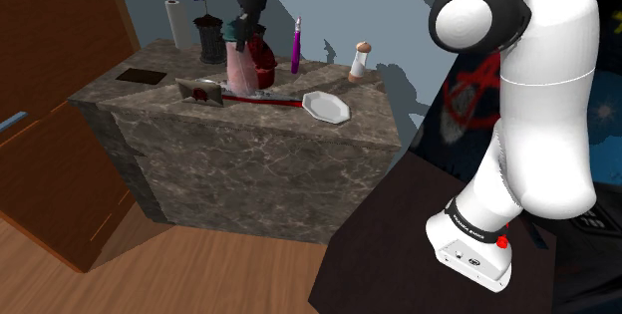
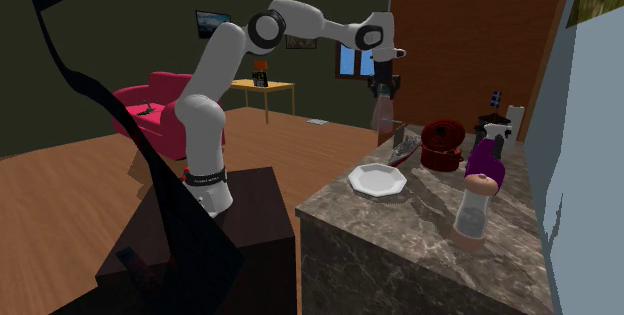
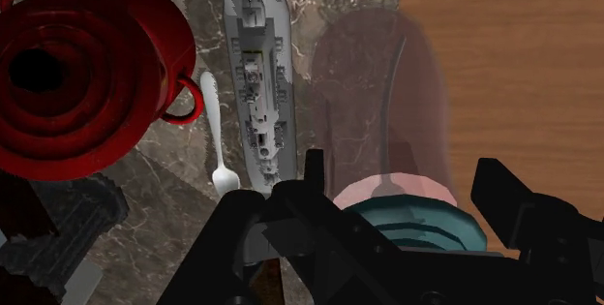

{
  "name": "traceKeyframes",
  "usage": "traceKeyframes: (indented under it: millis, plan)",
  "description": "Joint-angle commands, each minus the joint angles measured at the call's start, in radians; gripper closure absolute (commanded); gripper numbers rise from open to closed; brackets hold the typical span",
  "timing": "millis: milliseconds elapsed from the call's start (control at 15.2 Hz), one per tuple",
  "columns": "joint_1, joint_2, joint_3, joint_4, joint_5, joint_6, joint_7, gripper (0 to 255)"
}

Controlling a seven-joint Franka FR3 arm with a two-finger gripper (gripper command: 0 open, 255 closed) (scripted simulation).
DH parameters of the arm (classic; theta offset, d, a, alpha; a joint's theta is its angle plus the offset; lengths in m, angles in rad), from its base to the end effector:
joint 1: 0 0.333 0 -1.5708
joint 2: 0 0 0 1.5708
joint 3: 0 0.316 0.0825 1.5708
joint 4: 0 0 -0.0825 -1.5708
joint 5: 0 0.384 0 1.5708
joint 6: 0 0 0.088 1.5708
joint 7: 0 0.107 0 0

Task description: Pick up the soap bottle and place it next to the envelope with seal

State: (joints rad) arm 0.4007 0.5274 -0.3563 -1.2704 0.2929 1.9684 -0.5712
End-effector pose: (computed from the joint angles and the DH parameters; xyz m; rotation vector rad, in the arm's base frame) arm 0.7174 0.1107 0.4851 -2.9360 -0.8954 -0.3426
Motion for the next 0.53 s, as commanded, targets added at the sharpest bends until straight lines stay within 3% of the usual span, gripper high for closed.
traceKeyframes:
  millis: [0, 462]
  plan:
    - [0.004, -0.001, 0.001, -0.029, 0.002, 0.028, -0.004, 255]
    - [0.009, 0.01, 0.007, -0.106, 0.013, 0.115, -0.02, 255]
